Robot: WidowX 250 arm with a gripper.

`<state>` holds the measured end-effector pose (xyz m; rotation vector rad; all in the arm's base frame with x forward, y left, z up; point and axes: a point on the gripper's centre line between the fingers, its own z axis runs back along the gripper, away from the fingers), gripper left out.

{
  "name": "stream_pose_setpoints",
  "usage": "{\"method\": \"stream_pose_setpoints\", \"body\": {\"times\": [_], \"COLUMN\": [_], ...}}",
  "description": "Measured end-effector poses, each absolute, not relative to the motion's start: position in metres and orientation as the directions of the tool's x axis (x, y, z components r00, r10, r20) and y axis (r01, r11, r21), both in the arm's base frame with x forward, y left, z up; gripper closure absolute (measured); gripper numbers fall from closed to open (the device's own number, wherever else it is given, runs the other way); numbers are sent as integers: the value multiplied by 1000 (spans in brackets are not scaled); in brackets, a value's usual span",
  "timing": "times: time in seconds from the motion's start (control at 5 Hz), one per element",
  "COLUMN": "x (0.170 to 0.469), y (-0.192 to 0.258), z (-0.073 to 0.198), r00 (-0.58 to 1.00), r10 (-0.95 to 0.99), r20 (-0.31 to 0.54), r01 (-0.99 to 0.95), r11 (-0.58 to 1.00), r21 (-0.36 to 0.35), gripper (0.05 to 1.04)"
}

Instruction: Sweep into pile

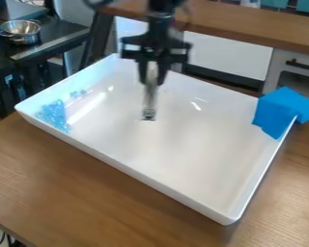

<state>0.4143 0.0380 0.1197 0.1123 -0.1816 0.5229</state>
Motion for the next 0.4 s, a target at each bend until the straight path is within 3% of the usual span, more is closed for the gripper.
{"method": "stream_pose_setpoints", "body": {"times": [0.2, 0.4], "x": [430, 443], "y": [-14, -53], "z": [109, 105], "r00": [844, 822], "r10": [515, 547], "r20": [152, 156], "r01": [-529, -561], "r11": [845, 826], "r21": [73, 59], "gripper": [771, 771]}}
